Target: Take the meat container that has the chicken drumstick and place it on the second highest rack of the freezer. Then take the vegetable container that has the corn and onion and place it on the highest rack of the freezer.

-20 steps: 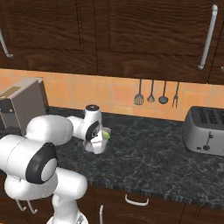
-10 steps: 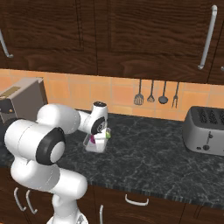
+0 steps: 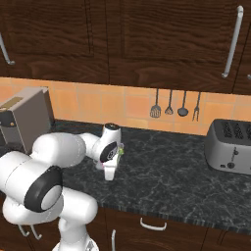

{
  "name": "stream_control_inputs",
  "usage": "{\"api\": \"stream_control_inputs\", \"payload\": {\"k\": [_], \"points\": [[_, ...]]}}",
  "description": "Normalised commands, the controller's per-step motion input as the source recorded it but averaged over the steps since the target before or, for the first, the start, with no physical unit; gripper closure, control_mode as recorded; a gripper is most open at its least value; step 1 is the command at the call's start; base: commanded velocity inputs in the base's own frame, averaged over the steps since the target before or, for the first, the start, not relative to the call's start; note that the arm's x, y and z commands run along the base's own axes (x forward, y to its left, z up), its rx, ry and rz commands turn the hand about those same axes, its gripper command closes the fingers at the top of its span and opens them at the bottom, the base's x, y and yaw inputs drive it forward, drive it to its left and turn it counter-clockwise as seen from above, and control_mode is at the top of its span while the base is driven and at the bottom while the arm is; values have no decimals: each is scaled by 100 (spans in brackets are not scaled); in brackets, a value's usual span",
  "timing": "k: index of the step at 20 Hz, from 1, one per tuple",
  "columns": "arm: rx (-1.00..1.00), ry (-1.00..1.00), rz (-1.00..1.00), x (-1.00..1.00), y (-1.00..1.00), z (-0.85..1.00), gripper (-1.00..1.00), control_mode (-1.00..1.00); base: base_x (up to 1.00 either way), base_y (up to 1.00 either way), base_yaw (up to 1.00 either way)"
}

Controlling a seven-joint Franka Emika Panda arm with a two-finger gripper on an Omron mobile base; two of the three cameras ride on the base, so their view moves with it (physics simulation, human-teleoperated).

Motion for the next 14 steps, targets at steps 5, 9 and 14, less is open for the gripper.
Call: {"api": "stream_control_inputs", "payload": {"k": [5, 9, 14], "points": [[6, 21, -4, 73, -14, -17, -100, -100, 0, 0, 0], [3, 22, -1, 43, -2, -42, -100, -100, 0, 0, 0], [0, -1, -2, -67, 17, -57, 100, -100, 0, 0, 0]]}}
